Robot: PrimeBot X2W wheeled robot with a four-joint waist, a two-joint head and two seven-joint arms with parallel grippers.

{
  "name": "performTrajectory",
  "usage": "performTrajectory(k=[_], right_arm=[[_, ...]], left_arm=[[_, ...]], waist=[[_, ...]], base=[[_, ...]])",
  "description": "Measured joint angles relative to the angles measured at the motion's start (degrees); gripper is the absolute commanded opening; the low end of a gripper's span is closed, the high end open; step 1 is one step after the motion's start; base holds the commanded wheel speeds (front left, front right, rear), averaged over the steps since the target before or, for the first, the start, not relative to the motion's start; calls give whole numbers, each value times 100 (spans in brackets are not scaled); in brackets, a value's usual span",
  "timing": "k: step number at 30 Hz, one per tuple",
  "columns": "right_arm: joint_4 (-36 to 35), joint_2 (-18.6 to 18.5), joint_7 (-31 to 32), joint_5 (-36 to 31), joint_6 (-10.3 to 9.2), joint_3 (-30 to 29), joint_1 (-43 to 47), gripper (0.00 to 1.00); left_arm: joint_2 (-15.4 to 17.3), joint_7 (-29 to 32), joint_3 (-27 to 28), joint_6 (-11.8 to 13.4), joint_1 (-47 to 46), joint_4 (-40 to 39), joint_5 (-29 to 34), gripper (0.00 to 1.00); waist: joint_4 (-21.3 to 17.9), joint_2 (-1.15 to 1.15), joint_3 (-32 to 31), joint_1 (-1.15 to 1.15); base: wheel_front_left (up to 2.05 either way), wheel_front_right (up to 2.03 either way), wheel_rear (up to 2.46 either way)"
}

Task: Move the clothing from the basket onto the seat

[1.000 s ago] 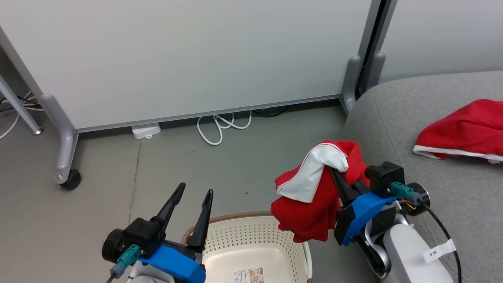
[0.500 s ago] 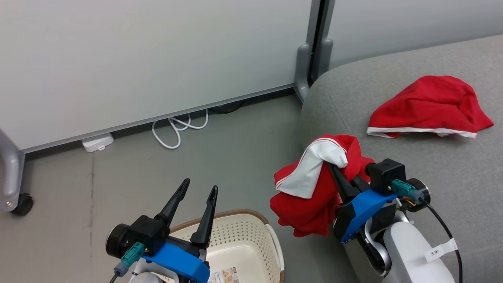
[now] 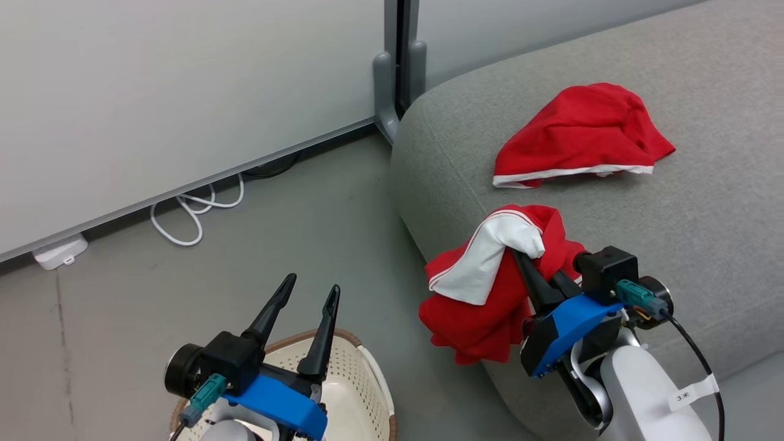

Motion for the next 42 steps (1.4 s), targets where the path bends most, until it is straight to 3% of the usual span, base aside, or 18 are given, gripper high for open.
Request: performTrajectory(k=[9,17,31,38,42], right_arm=[[-43,-1,-81,96,0,-14,76,0],[-34,0,-120,109,1,20,81,0],[-40,1,-148,32,1,-119,-58,0],[-97,0,-132,-311,0,-505,-667,0],[-143,1,-38,78,1,-806,-1259,0]], left_arm=[[7,-1,32,-2,-19,-15,64,100],[3,-1,68,-11,-23,-14,74,100],[15,-1,24,-29,-30,-46,94,100],[124,0,13,-29,-158,-176,189,100],[221,-1,-79,-29,-383,-360,333,100]], waist=[[-493,0,147,0],[-630,0,217,0],[-575,0,342,0],[-507,0,611,0],[-446,0,925,0]], base=[[0,0,0],[0,0,0],[0,0,0],[0,0,0],[0,0,0]])
